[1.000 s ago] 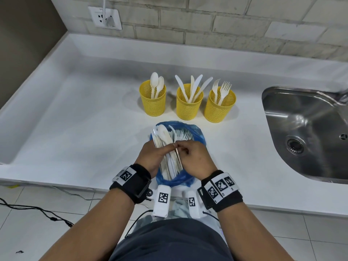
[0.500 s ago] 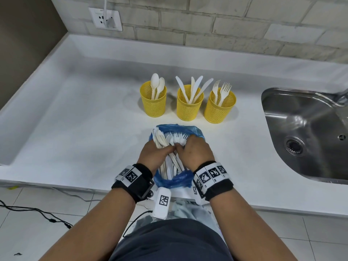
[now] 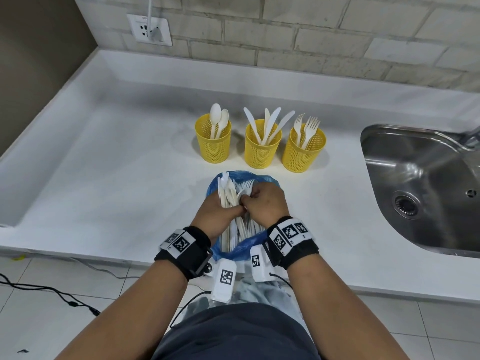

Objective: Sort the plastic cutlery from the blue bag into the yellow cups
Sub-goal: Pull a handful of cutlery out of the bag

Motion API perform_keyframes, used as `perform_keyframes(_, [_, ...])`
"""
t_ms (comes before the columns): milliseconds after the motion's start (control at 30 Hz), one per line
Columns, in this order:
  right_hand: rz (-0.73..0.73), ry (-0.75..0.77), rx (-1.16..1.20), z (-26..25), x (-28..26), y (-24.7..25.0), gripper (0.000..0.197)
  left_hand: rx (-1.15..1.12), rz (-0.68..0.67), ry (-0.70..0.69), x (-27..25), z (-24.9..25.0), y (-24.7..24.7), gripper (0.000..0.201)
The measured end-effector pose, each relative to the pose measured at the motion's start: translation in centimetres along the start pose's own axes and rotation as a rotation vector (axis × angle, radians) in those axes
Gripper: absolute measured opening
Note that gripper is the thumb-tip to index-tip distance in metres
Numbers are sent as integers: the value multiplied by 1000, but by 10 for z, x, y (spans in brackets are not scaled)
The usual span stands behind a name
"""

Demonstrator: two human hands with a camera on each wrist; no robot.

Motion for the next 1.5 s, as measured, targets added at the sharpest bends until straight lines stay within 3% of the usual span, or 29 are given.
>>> perform_keyframes(133, [13,-24,213,10,-2,5,34,-55,19,-15,-2,4,2,35])
perform_keyframes(233, [-9,3,340,14,-6,5,21,-151,24,-13,-3,8,2,40])
perform_keyframes(333, [-25,32,421,17,-11,3,21,-179,-15,-35,-4,14,-2,44])
perform_keyframes(500, [-1,44,526,19,-13,8,26,-118,-56,-81,-2,16,-10,48])
perform_keyframes(633, [3,-16,623,25,-14,5,28,75,-31,-122,-4,18,-18,49])
perform_keyframes(733, [24,-18,615,25,-14,7,25,184,-2,-180,-7,25,-21,44])
perform_keyframes(900, [27,13,566,19,-13,14,20,197,41,-211,-8,24,-25,63])
perform_keyframes(1033, [33,33,588,20,-10,21,25,194,45,-209,-3,28,-19,56])
perform_keyframes(1167, [49,36,662,17,-13,26,24,94,11,-183,-4,32,-12,34])
perform_keyframes(1333, [99,96,612,4,-20,33,44,-117,-12,-123,-6,37,-7,27])
perform_keyframes(1500, [-170,31,680,-2,-32,10,64,-335,-15,-112,-1,50,0,29])
Point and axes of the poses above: each hand's wrist, its own x-axis towards the middle knuckle, its own y-axis out of the back of the hand, z = x × y, the point moved 10 cm from there along x, towards the middle knuckle, and after that the axes turned 5 degrees about x, right-handed, at the moved point
